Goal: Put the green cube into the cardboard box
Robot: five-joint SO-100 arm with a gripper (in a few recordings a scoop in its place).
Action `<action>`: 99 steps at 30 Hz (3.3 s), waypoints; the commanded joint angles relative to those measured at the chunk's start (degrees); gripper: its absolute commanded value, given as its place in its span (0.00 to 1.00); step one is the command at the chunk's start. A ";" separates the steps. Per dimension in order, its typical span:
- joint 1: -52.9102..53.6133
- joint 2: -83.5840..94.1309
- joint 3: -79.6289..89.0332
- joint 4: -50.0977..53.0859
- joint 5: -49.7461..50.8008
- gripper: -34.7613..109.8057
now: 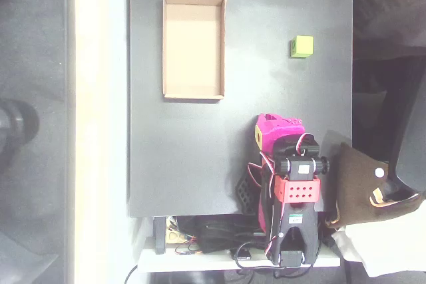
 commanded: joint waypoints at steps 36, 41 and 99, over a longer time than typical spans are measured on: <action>-1.14 -0.35 -14.50 0.79 -1.49 0.25; -1.23 -0.53 -26.37 0.79 -1.49 0.25; 12.57 -102.66 -95.10 0.62 -1.41 0.25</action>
